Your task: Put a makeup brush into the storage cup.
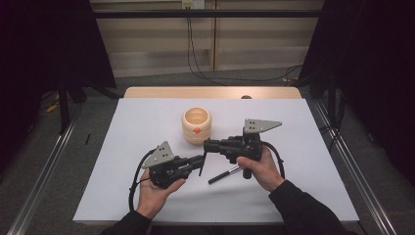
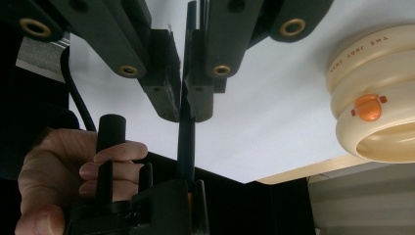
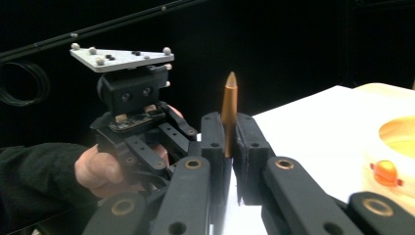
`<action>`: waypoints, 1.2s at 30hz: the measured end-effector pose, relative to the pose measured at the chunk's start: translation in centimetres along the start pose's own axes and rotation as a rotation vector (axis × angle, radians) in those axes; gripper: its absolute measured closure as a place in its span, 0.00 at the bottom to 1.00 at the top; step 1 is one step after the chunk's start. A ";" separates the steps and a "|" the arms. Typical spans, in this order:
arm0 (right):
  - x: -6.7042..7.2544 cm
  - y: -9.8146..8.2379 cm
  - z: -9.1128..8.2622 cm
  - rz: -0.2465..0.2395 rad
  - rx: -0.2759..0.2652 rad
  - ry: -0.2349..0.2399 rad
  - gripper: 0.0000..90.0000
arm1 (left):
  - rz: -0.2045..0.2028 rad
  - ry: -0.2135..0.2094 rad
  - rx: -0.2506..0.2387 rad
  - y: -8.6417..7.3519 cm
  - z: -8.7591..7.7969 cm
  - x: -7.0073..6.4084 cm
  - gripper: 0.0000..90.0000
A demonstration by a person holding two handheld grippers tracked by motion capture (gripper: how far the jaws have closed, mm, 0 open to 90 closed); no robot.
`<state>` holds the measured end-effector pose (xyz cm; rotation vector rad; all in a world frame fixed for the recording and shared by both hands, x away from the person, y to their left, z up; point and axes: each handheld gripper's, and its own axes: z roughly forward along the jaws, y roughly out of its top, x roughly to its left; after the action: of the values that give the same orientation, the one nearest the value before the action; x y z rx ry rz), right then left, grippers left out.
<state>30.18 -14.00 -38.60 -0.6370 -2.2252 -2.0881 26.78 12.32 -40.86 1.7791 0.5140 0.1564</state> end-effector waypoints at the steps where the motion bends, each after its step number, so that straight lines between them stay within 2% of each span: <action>1: 0.0 0.0 0.0 -0.001 0.003 -0.005 0.93 | 0.001 -0.006 -0.001 0.0 0.0 0.0 0.93; 9: 0.3 0.1 -0.1 -0.012 0.004 0.000 0.93 | -0.007 -0.021 -0.025 -0.2 0.0 0.0 0.92; 12: 0.4 0.3 -0.2 -0.023 0.013 -0.005 0.93 | -0.001 -0.015 -0.029 -0.3 0.2 0.0 0.80; 16: 0.5 0.5 -0.2 -0.043 0.035 -0.012 0.93 | -0.004 -0.013 -0.034 -0.5 0.4 -0.2 0.74; 18: 0.5 0.5 -0.2 -0.057 0.051 -0.019 0.93 | 0.007 -0.006 -0.025 -0.6 0.5 -0.1 0.72; 20: 0.6 0.6 -0.1 -0.065 0.068 -0.022 0.93 | 0.010 -0.006 -0.025 -0.5 0.5 -0.1 0.72; 21: 0.6 0.5 -0.1 -0.063 0.075 -0.021 0.93 | 0.018 0.008 -0.025 -0.5 0.5 -0.2 0.72; 23: 0.6 0.4 0.0 -0.066 0.092 -0.019 0.93 | 0.016 -0.009 -0.022 -0.5 0.6 -0.1 0.74; 24: 0.6 0.4 0.1 -0.068 0.098 -0.023 0.93 | 0.018 0.001 -0.020 -0.5 0.6 -0.1 0.75; 26: 0.6 0.3 0.2 -0.071 0.107 -0.014 0.93 | 0.023 -0.009 -0.009 -0.5 0.7 -0.1 0.78; 30: 0.6 0.2 0.3 -0.076 0.117 -0.009 0.93 | 0.024 -0.014 -0.002 -0.2 1.0 -0.1 0.83; 32: 0.6 0.2 0.3 -0.078 0.119 -0.011 0.93 | 0.012 -0.022 -0.005 -0.1 1.1 -0.2 0.89; 33: 0.6 0.2 0.3 -0.076 0.117 -0.009 0.93 | 0.025 -0.020 0.003 -0.1 1.1 -0.2 0.91; 34: 0.6 0.2 0.3 -0.071 0.114 0.001 0.93 | 0.019 -0.029 -0.001 0.0 1.2 -0.1 0.92; 36: 0.6 0.2 0.3 -0.072 0.110 -0.003 0.93 | 0.013 -0.022 0.000 0.0 1.2 -0.1 0.92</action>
<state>29.74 -13.54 -38.28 -0.5626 -2.3790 -1.9790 27.10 11.20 -41.16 1.7829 0.4872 0.1458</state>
